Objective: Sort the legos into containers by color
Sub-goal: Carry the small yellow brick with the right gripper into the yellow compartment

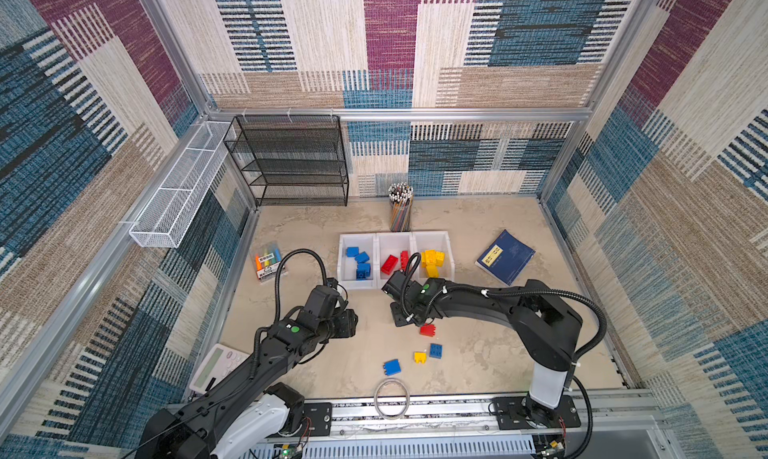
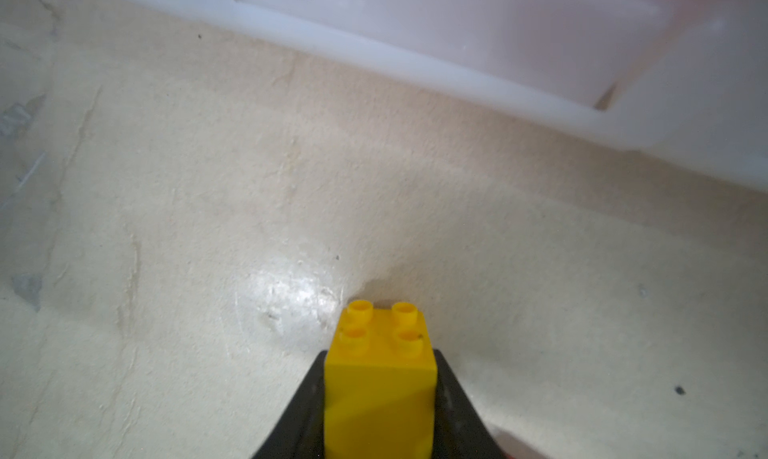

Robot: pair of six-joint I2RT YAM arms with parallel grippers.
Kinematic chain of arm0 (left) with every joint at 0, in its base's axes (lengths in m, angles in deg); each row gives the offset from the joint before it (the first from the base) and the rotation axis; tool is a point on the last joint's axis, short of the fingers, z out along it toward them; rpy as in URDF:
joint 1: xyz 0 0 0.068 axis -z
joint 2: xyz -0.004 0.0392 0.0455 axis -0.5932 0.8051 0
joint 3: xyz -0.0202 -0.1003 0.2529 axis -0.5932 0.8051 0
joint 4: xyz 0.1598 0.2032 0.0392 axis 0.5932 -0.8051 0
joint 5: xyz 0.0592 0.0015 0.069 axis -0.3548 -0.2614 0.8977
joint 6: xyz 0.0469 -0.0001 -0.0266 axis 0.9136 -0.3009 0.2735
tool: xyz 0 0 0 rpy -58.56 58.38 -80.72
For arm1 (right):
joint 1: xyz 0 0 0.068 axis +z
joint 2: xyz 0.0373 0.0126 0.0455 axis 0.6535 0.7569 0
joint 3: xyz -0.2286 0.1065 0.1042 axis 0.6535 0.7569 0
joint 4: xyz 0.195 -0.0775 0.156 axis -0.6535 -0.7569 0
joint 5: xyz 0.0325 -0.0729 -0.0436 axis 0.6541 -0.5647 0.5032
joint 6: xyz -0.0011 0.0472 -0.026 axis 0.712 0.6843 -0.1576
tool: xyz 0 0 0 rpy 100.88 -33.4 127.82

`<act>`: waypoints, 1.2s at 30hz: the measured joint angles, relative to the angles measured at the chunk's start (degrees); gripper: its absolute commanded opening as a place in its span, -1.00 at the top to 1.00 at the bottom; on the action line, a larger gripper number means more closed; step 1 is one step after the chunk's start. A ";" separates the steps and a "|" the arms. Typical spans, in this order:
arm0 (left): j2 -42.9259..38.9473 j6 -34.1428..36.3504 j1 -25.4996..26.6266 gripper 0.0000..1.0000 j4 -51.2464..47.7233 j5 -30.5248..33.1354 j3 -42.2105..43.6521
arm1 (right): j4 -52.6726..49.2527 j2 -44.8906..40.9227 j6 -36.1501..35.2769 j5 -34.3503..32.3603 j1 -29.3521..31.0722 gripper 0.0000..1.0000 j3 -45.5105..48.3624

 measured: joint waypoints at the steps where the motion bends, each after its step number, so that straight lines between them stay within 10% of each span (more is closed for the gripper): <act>1: 0.00 -0.02 0.00 -0.24 0.00 0.00 0.00 | 0.04 -0.11 0.00 -0.02 0.00 0.36 0.11; 9: 0.09 -0.85 0.00 -0.24 0.00 -0.11 0.00 | -1.46 -4.15 -0.52 -0.92 -0.79 0.39 -0.66; 17: 0.46 -0.94 0.00 -0.24 0.59 -1.55 0.17 | -1.51 -11.89 -7.98 -4.33 -14.64 0.34 -5.64; 36: 2.16 -2.54 0.02 -0.26 3.06 -6.45 0.74 | 1.68 3.69 -18.21 -0.31 -29.51 0.10 -19.87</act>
